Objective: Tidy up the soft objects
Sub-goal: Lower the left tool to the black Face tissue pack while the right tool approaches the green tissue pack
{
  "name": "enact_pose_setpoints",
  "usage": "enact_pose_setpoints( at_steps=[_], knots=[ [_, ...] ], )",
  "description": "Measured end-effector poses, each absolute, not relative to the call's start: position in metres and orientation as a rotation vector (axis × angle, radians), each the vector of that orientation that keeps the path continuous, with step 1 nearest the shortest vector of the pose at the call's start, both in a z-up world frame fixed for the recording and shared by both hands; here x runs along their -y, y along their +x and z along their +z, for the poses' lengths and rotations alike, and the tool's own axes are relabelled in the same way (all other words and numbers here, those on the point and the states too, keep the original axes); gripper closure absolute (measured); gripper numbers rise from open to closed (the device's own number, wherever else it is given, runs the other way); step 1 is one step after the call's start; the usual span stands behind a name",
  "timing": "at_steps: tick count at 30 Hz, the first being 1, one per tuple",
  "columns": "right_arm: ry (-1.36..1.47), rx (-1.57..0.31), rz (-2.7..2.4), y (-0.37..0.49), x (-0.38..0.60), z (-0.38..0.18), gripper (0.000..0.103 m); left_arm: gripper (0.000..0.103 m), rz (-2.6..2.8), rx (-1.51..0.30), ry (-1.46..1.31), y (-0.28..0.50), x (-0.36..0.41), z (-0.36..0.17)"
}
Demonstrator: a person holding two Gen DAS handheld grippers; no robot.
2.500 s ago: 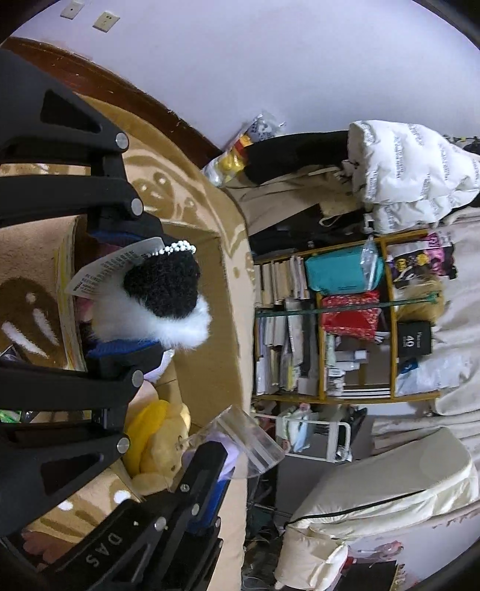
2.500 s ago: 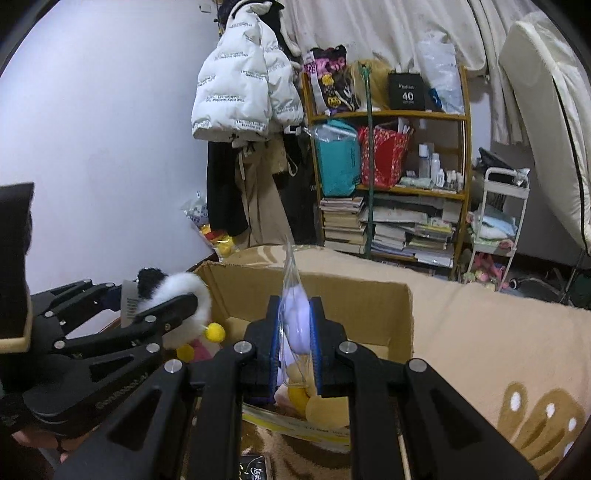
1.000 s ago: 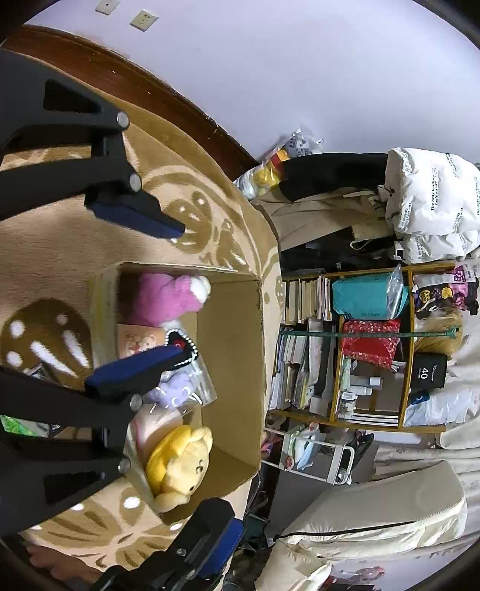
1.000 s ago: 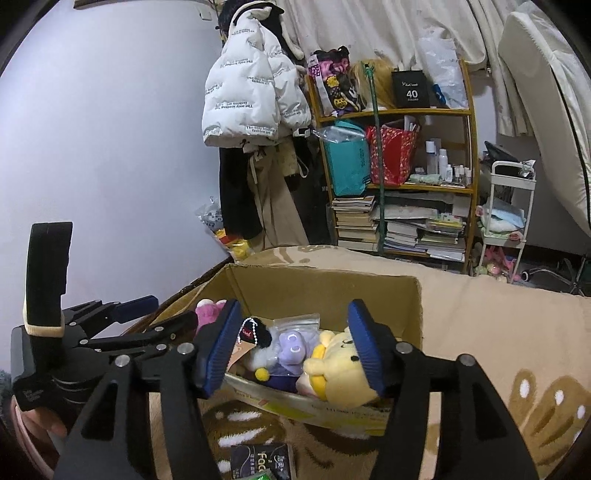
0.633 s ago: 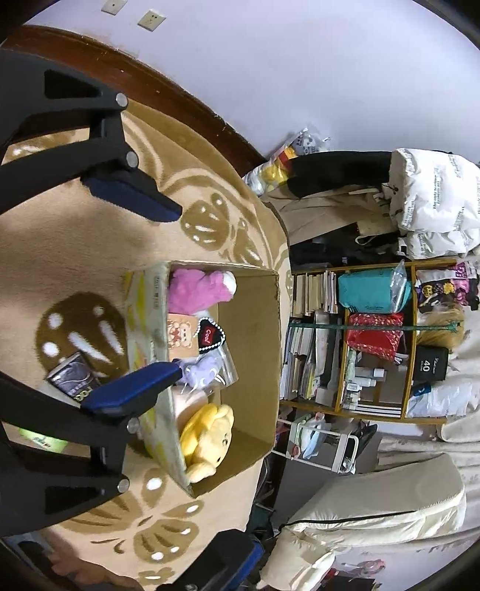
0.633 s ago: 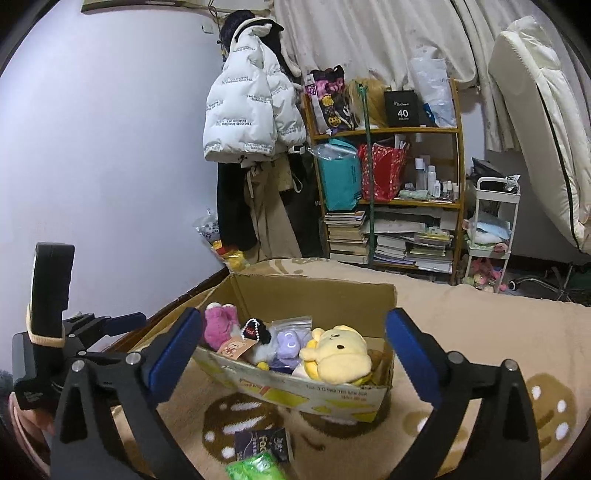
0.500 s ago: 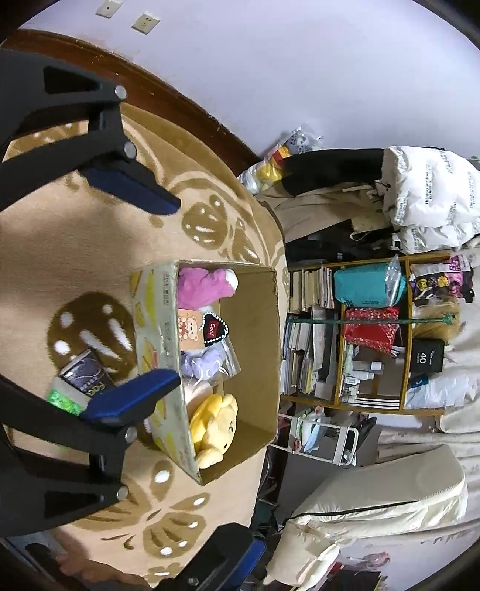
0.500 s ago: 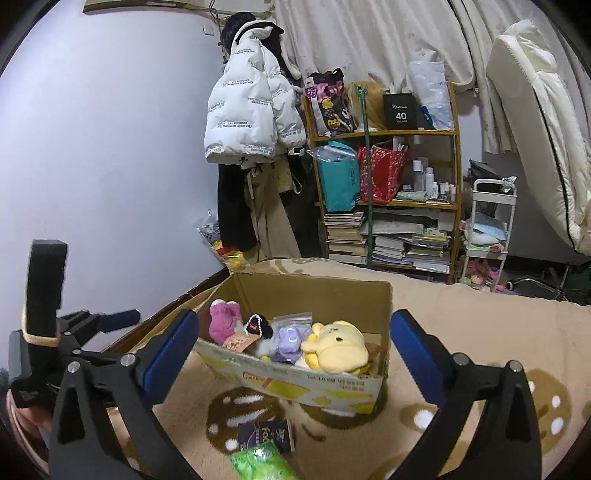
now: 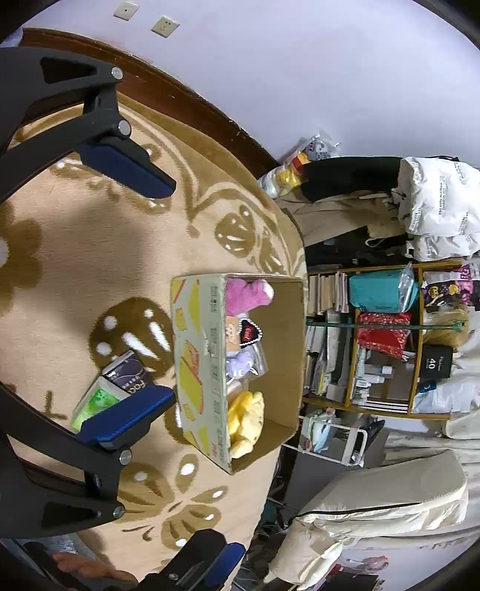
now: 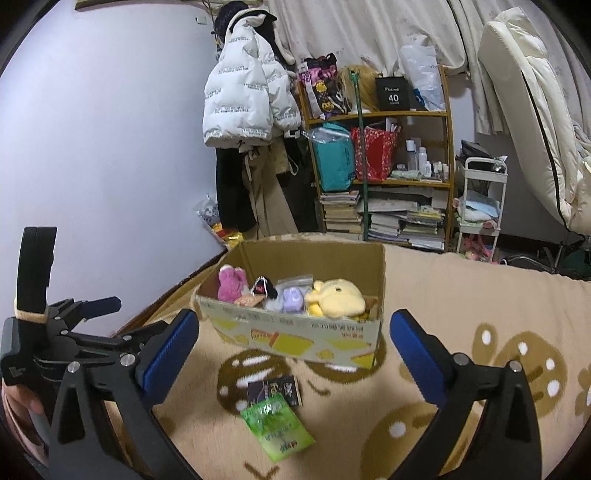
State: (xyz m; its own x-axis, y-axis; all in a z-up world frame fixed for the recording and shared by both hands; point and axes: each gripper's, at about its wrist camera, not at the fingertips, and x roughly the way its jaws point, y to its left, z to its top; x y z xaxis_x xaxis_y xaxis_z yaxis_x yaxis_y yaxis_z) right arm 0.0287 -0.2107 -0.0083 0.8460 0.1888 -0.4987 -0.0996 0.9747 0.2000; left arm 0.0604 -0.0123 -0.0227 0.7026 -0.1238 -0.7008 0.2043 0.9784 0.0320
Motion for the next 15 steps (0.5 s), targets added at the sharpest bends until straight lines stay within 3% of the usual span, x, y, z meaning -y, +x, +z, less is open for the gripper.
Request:
enact_pose_setpoints(
  at_steps=[15],
  knots=[
    [0.167,-0.665,0.123,0.039,0.213,-0.042,0.000,0.003,-0.220,-0.886,0.140,0.079,0.021,-0.050]
  ],
)
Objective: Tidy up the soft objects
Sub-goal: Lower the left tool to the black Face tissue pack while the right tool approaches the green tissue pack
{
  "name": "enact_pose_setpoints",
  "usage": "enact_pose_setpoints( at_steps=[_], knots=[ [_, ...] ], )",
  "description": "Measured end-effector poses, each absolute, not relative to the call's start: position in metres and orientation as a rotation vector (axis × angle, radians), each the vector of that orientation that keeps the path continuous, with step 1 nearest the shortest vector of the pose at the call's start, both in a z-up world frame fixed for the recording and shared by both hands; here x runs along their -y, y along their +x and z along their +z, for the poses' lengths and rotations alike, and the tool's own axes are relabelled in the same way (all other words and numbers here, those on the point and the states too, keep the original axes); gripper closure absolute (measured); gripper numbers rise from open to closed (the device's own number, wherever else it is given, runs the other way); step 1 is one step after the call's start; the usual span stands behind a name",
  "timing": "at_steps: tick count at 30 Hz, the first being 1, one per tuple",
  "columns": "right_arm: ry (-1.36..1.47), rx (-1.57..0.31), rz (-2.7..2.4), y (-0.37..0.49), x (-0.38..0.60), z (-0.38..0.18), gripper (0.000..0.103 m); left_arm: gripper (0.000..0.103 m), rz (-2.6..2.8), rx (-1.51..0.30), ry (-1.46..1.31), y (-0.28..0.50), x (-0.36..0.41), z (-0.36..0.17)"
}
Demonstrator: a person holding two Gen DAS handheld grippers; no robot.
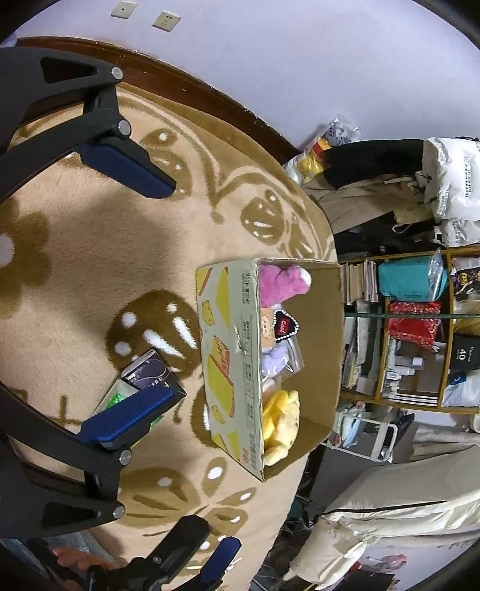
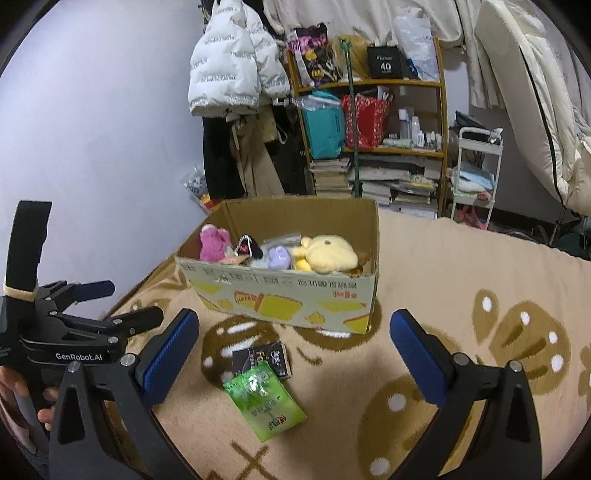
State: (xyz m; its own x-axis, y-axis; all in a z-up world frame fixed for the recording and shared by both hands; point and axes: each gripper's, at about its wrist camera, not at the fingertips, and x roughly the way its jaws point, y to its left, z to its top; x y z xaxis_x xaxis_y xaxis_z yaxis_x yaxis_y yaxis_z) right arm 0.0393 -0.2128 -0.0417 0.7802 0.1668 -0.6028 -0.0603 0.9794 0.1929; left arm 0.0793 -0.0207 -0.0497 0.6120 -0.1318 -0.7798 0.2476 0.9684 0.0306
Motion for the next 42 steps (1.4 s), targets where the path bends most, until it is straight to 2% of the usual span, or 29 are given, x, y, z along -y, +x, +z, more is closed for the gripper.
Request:
enact_pose_setpoints(
  at_steps=[38,39,41,42],
  knots=[
    [0.103,-1.211,0.213,0.088,0.180,-0.157,0.000,0.003,-0.398,-1.212,0.153,0.129,0.051,-0.131],
    [0.102,-1.226,0.221,0.089,0.178,-0.161,0.002,0.003,-0.401,-1.215,0.157,0.129,0.052,-0.132],
    [0.096,-1.247,0.240,0.090,0.174,-0.166,0.020,0.003,-0.414,-1.220,0.164,0.129,0.056,-0.134],
    [0.076,-1.252,0.229,0.091,0.172,-0.166,0.024,0.003,-0.422,-1.222,0.164,0.129,0.057,-0.135]
  ],
)
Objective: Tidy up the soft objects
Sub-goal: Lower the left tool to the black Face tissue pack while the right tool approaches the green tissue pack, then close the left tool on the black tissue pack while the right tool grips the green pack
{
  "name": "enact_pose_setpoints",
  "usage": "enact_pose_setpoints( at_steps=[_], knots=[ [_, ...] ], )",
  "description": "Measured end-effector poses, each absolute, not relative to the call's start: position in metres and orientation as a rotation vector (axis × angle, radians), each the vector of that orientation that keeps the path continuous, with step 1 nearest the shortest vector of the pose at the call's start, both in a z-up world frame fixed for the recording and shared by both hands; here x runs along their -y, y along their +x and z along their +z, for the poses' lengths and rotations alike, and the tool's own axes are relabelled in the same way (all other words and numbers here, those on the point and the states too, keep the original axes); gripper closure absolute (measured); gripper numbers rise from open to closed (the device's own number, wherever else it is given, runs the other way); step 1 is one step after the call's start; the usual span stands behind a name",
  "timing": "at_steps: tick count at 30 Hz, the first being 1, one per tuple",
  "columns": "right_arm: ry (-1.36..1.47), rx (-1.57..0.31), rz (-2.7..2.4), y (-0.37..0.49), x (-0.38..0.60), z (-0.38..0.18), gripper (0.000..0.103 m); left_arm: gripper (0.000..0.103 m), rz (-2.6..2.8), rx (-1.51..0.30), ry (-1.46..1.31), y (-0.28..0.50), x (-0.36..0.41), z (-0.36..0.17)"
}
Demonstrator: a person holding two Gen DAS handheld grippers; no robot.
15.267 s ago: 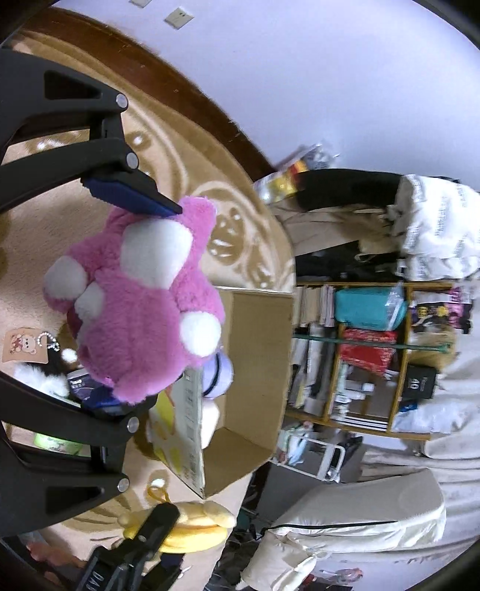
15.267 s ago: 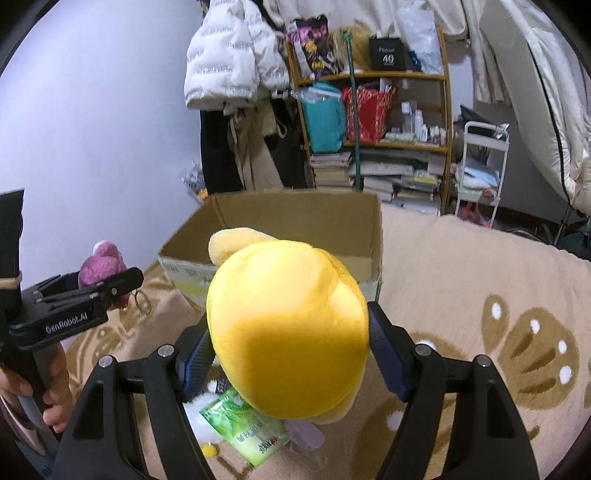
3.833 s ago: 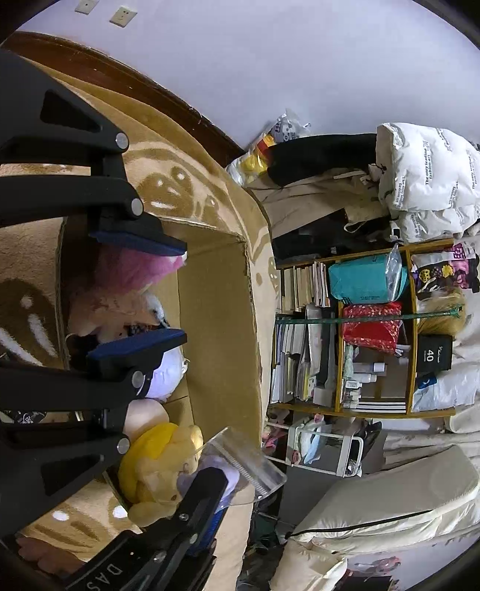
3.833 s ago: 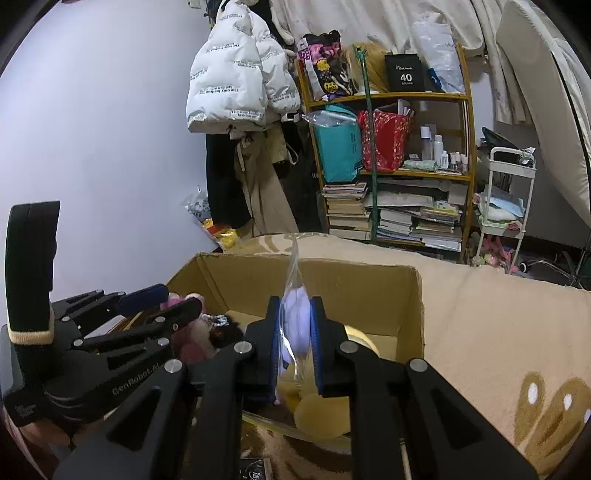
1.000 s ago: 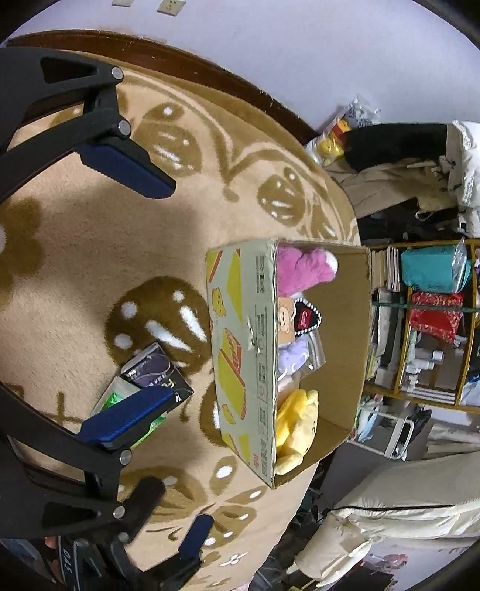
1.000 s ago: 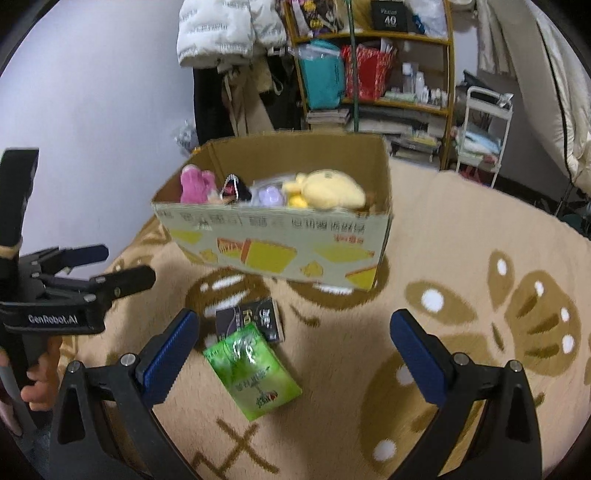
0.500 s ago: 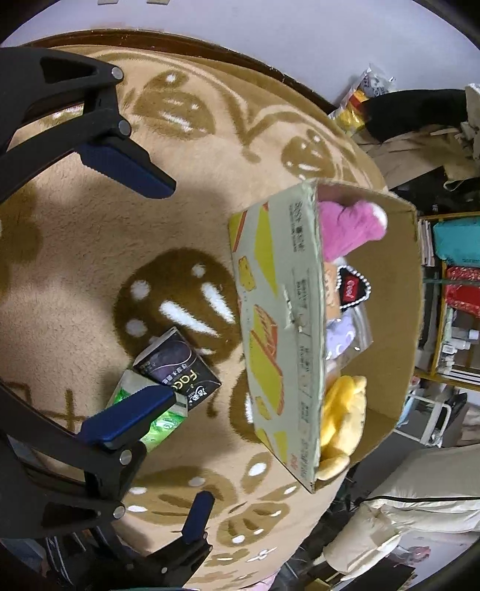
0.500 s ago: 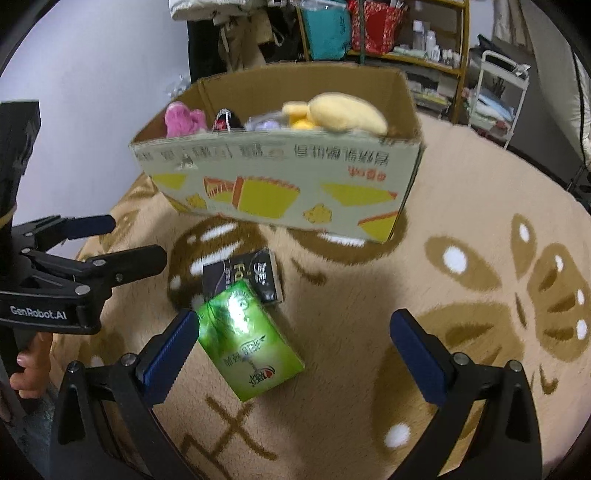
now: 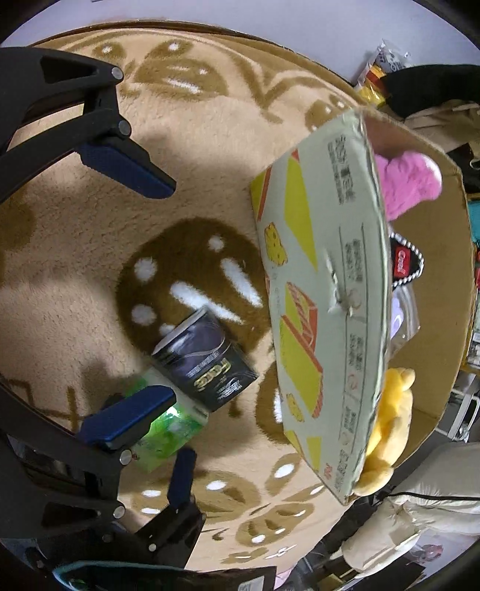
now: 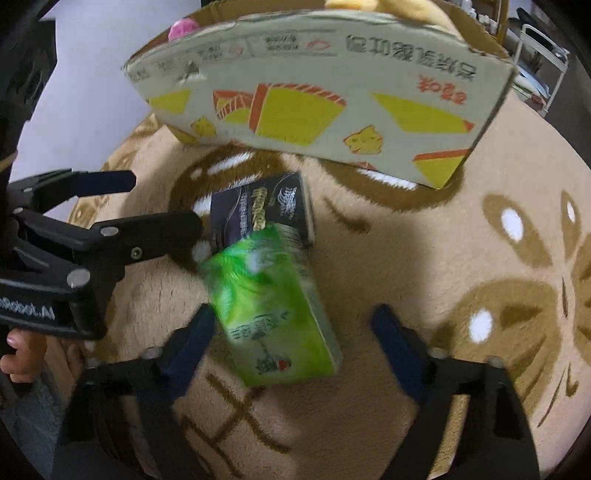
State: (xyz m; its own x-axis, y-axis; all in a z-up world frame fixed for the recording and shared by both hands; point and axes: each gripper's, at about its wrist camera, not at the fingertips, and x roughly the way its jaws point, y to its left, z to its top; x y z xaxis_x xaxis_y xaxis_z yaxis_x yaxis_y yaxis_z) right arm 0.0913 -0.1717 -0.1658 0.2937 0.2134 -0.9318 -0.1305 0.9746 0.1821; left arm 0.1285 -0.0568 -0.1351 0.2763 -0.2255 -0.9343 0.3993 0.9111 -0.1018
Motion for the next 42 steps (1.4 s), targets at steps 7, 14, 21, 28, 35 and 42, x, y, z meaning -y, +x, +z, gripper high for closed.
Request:
enact_pose_setpoints(
  at_steps=[7,14,21,28,35,42],
  knots=[
    [0.130,-1.258,0.208,0.093,0.186,-0.166,0.041,0.003,-0.493,-1.210,0.186,0.127,0.074,-0.139],
    [0.142,-1.258,0.190,0.090,0.194,-0.163,0.046,0.003,-0.557,-1.203,0.252,0.128,0.100,-0.147],
    [0.150,-1.265,0.187,0.094,0.194,-0.166,0.046,0.003,-0.533,-1.241,0.227,0.139,0.102,-0.159],
    [0.159,-1.270,0.190,0.094,0.198,-0.168,0.046,0.004,-0.551,-1.241,0.258,0.143,0.105,-0.166],
    [0.165,-1.273,0.189,0.097,0.197,-0.172,0.046,0.009,-0.573,-1.230,0.240,0.147,0.117,-0.169],
    [0.145,-1.272,0.183,0.097,0.191,-0.173,0.046,0.013,-0.576,-1.208,0.244,0.149,0.119,-0.168]
  ],
)
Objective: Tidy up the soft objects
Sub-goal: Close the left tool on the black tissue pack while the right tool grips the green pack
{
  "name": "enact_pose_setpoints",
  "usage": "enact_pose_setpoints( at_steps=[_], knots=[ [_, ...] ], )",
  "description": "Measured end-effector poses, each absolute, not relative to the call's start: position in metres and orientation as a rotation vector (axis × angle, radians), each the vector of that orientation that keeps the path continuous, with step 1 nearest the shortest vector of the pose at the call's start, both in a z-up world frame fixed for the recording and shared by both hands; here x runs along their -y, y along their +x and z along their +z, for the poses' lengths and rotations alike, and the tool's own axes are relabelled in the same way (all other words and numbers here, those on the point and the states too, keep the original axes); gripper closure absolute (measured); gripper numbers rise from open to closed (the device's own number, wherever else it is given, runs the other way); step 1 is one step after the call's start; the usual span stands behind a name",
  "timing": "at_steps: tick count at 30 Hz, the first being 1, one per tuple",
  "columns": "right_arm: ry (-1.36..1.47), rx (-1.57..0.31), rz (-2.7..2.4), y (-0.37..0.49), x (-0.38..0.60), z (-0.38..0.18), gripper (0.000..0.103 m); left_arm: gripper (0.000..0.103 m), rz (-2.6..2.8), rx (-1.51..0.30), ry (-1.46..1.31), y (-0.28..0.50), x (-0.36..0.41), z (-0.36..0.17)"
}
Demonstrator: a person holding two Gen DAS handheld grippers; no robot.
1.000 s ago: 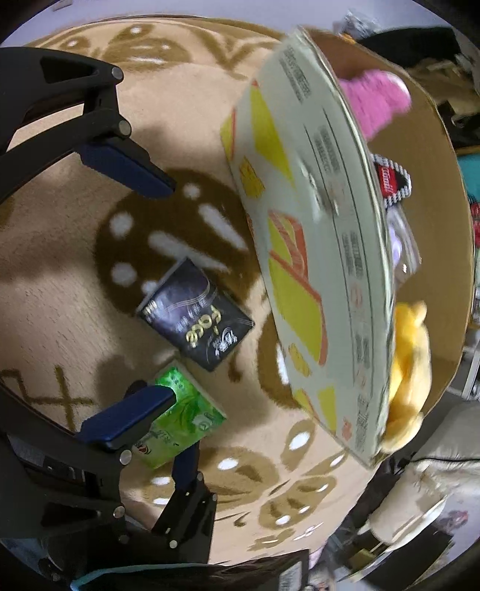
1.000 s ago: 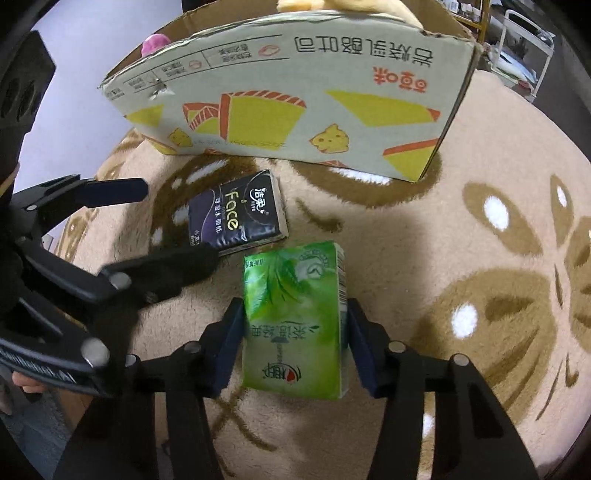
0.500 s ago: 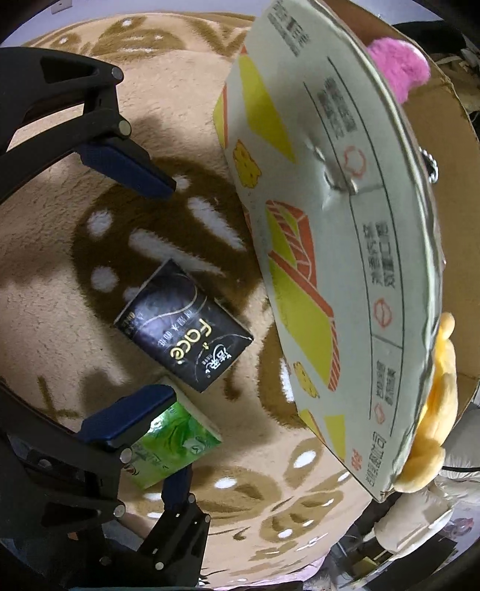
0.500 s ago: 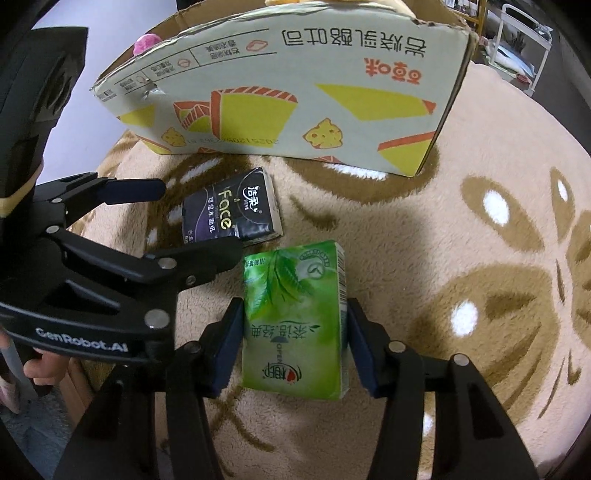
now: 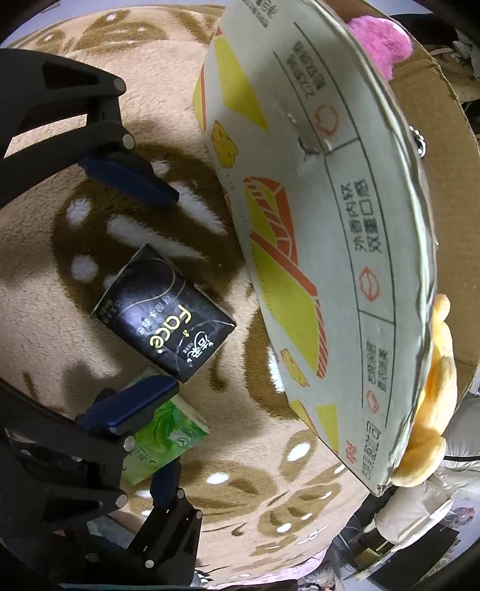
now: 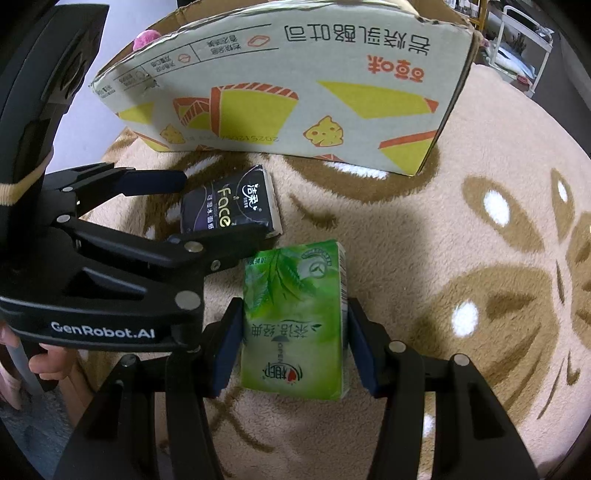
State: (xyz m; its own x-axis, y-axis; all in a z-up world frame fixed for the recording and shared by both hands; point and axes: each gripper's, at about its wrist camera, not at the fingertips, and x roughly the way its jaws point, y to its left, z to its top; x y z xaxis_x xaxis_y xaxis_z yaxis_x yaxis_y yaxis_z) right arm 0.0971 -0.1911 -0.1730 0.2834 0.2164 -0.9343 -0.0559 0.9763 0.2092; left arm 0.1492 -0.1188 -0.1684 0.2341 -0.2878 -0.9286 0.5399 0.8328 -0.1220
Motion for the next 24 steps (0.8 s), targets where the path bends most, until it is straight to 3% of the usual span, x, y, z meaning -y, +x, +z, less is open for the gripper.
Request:
enact_pose_setpoints(
  at_steps=[11,22,24],
  knots=[
    [0.131,-1.274,0.179,0.096,0.183,-0.175,0.045,0.017,-0.594,-1.214,0.262,0.146,0.117,-0.168],
    [0.132,-1.271,0.175,0.095,0.176,-0.173,0.045,0.044,-0.530,-1.205,0.300,0.146,0.115,-0.172],
    [0.129,-1.269,0.176,0.094,0.176,-0.172,0.045,0.044,-0.528,-1.207,0.287,0.147,0.113,-0.171]
  ],
)
